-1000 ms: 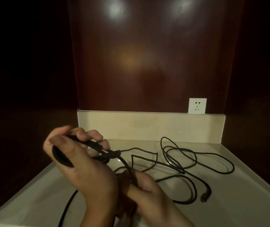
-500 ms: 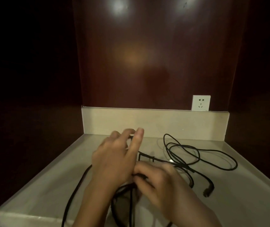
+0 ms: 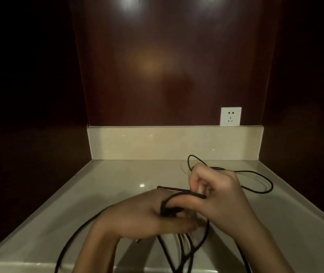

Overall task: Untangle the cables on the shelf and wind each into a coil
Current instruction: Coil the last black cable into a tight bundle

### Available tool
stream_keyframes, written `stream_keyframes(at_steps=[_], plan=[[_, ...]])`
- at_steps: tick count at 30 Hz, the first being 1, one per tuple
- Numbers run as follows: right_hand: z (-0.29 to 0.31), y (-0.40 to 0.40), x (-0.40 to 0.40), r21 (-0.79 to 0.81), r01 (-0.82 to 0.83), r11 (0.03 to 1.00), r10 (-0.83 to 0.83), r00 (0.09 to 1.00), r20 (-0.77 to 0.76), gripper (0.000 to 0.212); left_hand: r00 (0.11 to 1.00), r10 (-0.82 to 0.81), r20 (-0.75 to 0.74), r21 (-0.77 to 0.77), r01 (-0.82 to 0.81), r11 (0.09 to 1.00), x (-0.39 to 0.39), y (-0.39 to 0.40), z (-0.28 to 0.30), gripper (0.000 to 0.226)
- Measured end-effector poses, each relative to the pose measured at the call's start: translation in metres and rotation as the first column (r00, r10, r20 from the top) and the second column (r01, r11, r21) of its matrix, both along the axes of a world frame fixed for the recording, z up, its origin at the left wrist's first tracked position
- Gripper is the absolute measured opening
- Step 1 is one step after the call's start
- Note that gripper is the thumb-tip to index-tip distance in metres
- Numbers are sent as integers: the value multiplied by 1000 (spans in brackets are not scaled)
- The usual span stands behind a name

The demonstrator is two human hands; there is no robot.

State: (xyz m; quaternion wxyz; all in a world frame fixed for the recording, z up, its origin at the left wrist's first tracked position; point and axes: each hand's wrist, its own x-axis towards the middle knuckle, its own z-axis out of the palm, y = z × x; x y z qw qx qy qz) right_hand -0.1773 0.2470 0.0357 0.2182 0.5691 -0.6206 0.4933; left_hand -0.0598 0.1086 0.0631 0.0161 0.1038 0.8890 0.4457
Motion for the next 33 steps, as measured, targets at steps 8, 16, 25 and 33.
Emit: stream_keyframes(at_steps=[8,16,25,33], plan=[[3,2,-2,-63,-53,997,61,990,129,25,988,154,-2,560,-126,819,-13,5,-13,20],[-4,-9,-5,-199,112,974,-84,986,145,13,998,-29,-62,869,68,489,-21,-3,-13,58],[-11,-21,-2,-240,156,958,-100,968,229,8,988,156,-15,986,-11,165,-23,5,-4,61],[-16,-29,2,-212,111,971,-58,969,241,10,970,242,27,989,-61,136,-16,9,2,62]])
